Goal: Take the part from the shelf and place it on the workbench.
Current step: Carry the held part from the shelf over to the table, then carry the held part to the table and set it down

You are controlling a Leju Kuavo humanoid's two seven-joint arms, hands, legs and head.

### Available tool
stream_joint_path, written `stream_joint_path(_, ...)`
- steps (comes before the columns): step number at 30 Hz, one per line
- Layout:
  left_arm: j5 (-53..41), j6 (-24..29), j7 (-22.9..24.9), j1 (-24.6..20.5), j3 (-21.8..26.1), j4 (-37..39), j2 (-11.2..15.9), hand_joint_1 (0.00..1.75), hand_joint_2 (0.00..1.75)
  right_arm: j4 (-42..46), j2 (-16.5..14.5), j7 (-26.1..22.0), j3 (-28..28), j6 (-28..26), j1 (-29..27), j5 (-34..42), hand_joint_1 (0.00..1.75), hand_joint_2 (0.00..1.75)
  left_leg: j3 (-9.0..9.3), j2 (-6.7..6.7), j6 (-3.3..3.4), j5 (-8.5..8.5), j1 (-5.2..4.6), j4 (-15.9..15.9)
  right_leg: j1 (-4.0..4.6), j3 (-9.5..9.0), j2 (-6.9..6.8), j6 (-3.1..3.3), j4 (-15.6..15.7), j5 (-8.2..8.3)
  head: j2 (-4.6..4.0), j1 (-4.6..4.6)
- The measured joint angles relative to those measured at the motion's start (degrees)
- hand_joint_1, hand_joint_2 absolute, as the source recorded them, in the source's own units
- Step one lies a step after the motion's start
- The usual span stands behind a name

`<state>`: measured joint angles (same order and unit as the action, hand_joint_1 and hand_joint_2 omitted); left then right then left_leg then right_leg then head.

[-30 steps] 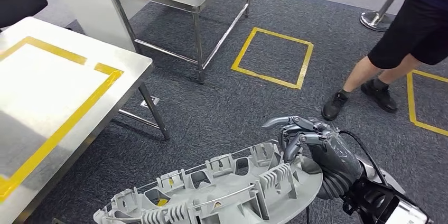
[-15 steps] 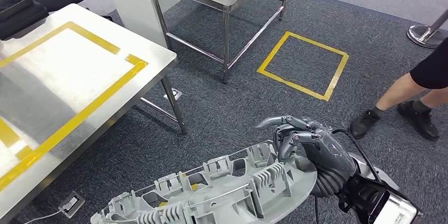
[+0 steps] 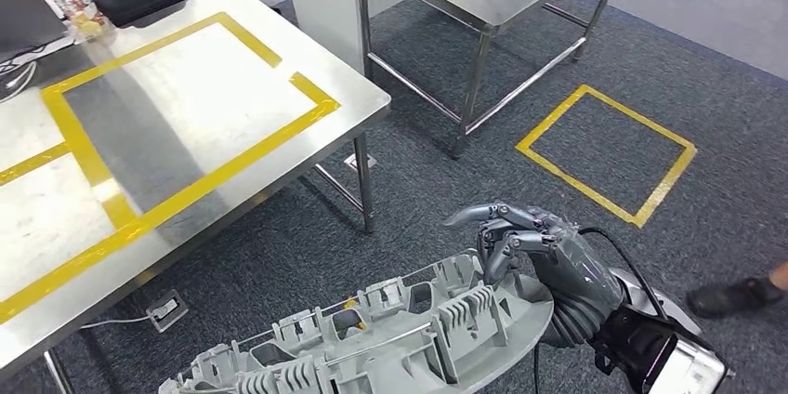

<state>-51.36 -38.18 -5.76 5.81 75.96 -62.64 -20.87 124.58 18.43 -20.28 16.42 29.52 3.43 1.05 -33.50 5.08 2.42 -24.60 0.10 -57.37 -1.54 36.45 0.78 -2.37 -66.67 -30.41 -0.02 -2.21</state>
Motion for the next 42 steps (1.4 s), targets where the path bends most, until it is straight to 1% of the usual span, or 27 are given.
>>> stream_joint_path(1,0.27,0.00,0.30,0.19,-0.28,0.00,0.01,0.00,0.00,-0.01,0.05,0.01,0.04,-0.03,0.03,0.04,1.75,1.75,-0.07,0.81,-0.37,-0.23,0.02,-0.34,-0.16,-1.61,0.87,-0.30,3.88,1.70,0.00,0.09)
stream_joint_path(2,0.59,0.01,0.59,0.46,-0.61,-0.03,0.03,0.00,0.00,-0.02,0.13,-0.02,0.07,-0.07,0.04,0.09,1.75,1.75,-0.23,1.47,-0.73,-0.42,0.02,-0.66,-0.26,-2.81,1.50,-0.20,6.65,2.85,0.00,0.15)
stream_joint_path(3,0.98,0.05,0.92,0.84,-0.97,-0.06,0.05,0.00,0.00,-0.03,0.21,-0.05,0.09,-0.11,0.05,0.13,1.75,1.75,-0.46,1.96,-1.07,-0.53,0.00,-0.85,-0.21,-3.35,1.88,0.24,7.88,3.30,0.00,0.20)
stream_joint_path(5,1.92,0.26,1.55,1.73,-1.57,-0.16,0.09,0.00,0.00,-0.05,0.41,-0.11,0.10,-0.17,0.06,0.21,1.75,1.75,-0.78,2.74,-1.64,-0.54,0.16,-0.90,0.02,-3.53,1.08,1.39,8.00,3.41,0.00,0.22)
stream_joint_path(6,2.38,0.38,1.86,2.19,-1.85,-0.22,0.07,0.00,0.00,-0.05,0.51,-0.11,0.11,-0.19,0.07,0.22,1.75,1.75,-0.90,2.49,-1.93,-0.71,0.25,-1.09,0.05,-3.63,0.64,1.79,8.07,3.45,0.00,0.21)
stream_joint_path(8,3.08,0.52,2.25,2.71,-2.45,-0.43,0.05,0.00,0.00,-0.07,0.68,-0.11,0.12,-0.19,-0.05,0.27,1.75,1.75,-2.21,-0.23,-2.46,-2.56,0.27,-3.99,-0.01,-3.85,-0.40,2.53,8.22,3.39,0.00,-0.17)
stream_joint_path(10,3.46,0.54,2.44,2.82,-3.00,-0.58,0.11,0.00,0.00,-0.10,0.82,-0.11,0.13,-0.19,-0.29,0.31,1.75,1.75,-5.87,-3.64,-2.85,-6.16,0.31,-11.33,0.29,-3.96,-1.66,3.05,8.23,3.12,0.00,-0.57)
stream_joint_path(12,3.62,0.55,2.55,2.92,-3.39,-0.61,0.16,0.00,0.00,-0.20,0.95,-0.10,0.17,-0.19,-0.51,0.33,1.75,1.75,-9.17,-4.67,-2.97,-8.09,0.43,-17.50,0.63,-4.04,-3.10,3.31,8.22,2.91,0.00,-0.60)
stream_joint_path(13,3.68,0.55,2.58,3.04,-3.59,-0.61,0.15,0.00,0.00,-0.26,1.00,-0.10,0.20,-0.19,-0.58,0.33,1.75,1.75,-9.33,-4.79,-2.88,-7.47,0.44,-17.61,0.77,-4.14,-3.80,3.41,8.22,2.80,0.00,-0.61)
stream_joint_path(15,3.85,0.61,2.65,3.23,-3.92,-0.62,0.16,0.00,0.00,-0.41,1.09,-0.29,0.23,-0.19,-0.66,0.36,1.75,1.75,-6.11,-5.85,-2.21,-3.79,0.22,-11.31,1.06,-4.54,-5.18,3.52,8.23,2.50,0.00,-0.60)
stream_joint_path(16,3.99,0.73,2.69,3.23,-4.02,-0.67,0.23,0.00,0.00,-0.52,1.11,-0.52,0.23,-0.19,-0.67,0.38,1.75,1.75,-3.95,-7.50,-1.62,-2.29,-0.19,-7.23,1.28,-4.77,-5.81,3.45,8.23,2.29,0.00,-0.57)
stream_joint_path(18,4.39,0.92,2.70,3.16,-4.20,-0.78,0.31,0.00,0.00,-0.87,1.16,-1.23,0.23,-0.22,-0.71,0.36,1.75,1.75,-1.41,-10.05,-0.62,-1.00,-1.03,-2.24,1.55,-5.07,-6.96,3.16,8.26,1.96,0.00,-0.55)
stream_joint_path(19,4.56,0.88,2.64,3.16,-4.29,-0.85,0.34,0.00,0.00,-1.12,1.14,-1.71,0.25,-0.25,-0.74,0.25,1.75,1.75,-1.29,-10.34,-0.38,-1.16,-1.32,-1.71,1.63,-5.16,-7.61,2.94,8.33,1.84,0.00,-0.56)
stream_joint_path(21,4.64,0.59,2.35,3.22,-4.41,-0.98,0.34,0.00,0.00,-1.59,1.10,-2.65,0.27,-0.34,-0.75,-0.13,1.75,1.75,-1.07,-8.75,-0.08,-0.75,-1.18,-0.98,1.63,-5.50,-8.42,2.53,8.49,1.62,0.00,-0.57)
stream_joint_path(23,4.53,0.13,1.73,2.98,-4.42,-1.15,0.31,0.00,0.00,-1.91,1.10,-3.27,0.22,-0.63,-0.93,-0.61,1.75,1.75,-0.30,-7.07,0.32,-0.01,-0.65,0.19,1.45,-4.87,-5.72,2.32,6.65,0.55,0.00,-0.39)
stream_joint_path(25,4.38,-0.44,1.04,2.31,-4.38,-1.22,0.27,0.00,0.00,-2.07,1.13,-3.46,0.10,-1.02,-1.49,-1.01,1.75,1.75,0.02,-5.23,0.56,0.42,-0.35,0.70,1.07,-1.63,-2.04,2.44,0.22,-2.16,0.00,-0.09)
stream_joint_path(27,4.15,-0.91,0.65,1.78,-4.31,-1.22,0.26,0.00,0.00,-2.12,1.15,-3.48,0.04,-1.19,-2.08,-1.19,1.75,1.75,0.00,-3.25,0.57,0.45,-0.29,0.68,0.72,2.03,-1.11,2.15,-6.43,-4.21,0.00,0.07)
stream_joint_path(28,4.06,-1.05,0.55,1.69,-4.25,-1.22,0.24,0.00,0.00,-2.14,1.15,-3.48,0.04,-1.20,-2.26,-1.23,1.75,1.75,0.05,-2.30,0.50,0.43,-0.22,0.64,0.50,2.69,-1.06,1.66,-7.19,-3.95,0.00,0.06)
stream_joint_path(29,4.02,-1.13,0.51,1.65,-4.17,-1.22,0.24,0.00,0.00,-2.16,1.15,-3.48,0.04,-1.20,-2.36,-1.24,1.75,1.75,0.12,-1.40,0.35,0.37,-0.09,0.55,0.24,2.22,-0.98,0.98,-5.58,-2.73,0.00,0.08)
stream_joint_path(31,3.98,-1.16,0.44,1.62,-4.03,-1.23,0.26,0.00,0.00,-2.18,1.16,-3.46,0.04,-1.21,-2.40,-1.27,1.75,1.75,0.08,0.29,-0.32,0.00,0.22,-0.03,-0.45,-1.01,0.58,-0.43,2.11,0.97,0.00,0.15)
stream_joint_path(32,3.96,-1.17,0.35,1.59,-3.96,-1.27,0.28,0.00,0.00,-2.19,1.15,-3.39,0.04,-1.22,-2.46,-1.29,1.75,1.75,-0.12,1.03,-0.76,-0.26,0.27,-0.52,-0.66,-2.48,1.49,-0.57,5.38,2.31,0.00,0.27)
stream_joint_path(34,4.04,-1.28,0.03,1.55,-3.70,-1.42,0.32,0.00,0.00,-2.16,1.15,-2.87,0.03,-1.36,-2.63,-1.36,1.75,1.75,-0.69,2.09,-1.55,-0.52,0.28,-1.07,-0.56,-3.54,2.32,0.19,7.67,3.09,0.00,0.44)
stream_joint_path(35,4.19,-1.41,-0.16,1.48,-3.40,-1.48,0.32,0.00,0.00,-2.08,1.16,-2.39,0.02,-1.48,-2.73,-1.42,1.75,1.75,-0.92,2.54,-1.79,-0.52,0.32,-1.16,-0.44,-3.61,1.80,0.77,7.72,3.15,0.00,0.49)
stream_joint_path(36,4.39,-1.58,-0.33,1.38,-2.97,-1.51,0.31,0.00,0.00,-1.92,1.20,-1.87,0.01,-1.63,-2.82,-1.48,1.75,1.75,-1.04,2.53,-1.99,-0.55,0.43,-1.22,-0.41,-3.63,1.25,1.17,7.68,3.15,0.00,0.48)
stream_joint_path(38,4.79,-1.96,-0.49,0.92,-1.75,-1.48,0.27,0.00,0.00,-1.30,1.26,-0.98,-0.03,-1.81,-3.18,-1.51,1.75,1.75,-1.83,-0.02,-2.41,-1.69,0.40,-3.03,-0.47,-3.88,0.18,1.87,7.78,3.05,0.00,0.18)
stream_joint_path(40,4.92,-2.17,-0.51,0.20,-0.63,-1.36,0.25,0.00,0.00,-0.63,1.31,-0.54,-0.06,-1.84,-3.54,-1.37,1.75,1.75,-4.87,-3.64,-2.82,-4.87,0.39,-9.26,-0.17,-4.10,-1.06,2.46,7.81,2.77,0.00,-0.21)
stream_joint_path(42,4.88,-2.07,-0.56,-0.48,0.21,-1.02,0.23,0.00,0.00,-0.39,1.31,-0.32,-0.03,-1.68,-3.65,-1.28,1.75,1.75,-8.69,-4.77,-2.94,-7.47,0.55,-16.37,0.26,-4.21,-2.51,2.82,7.79,2.51,0.00,-0.28)
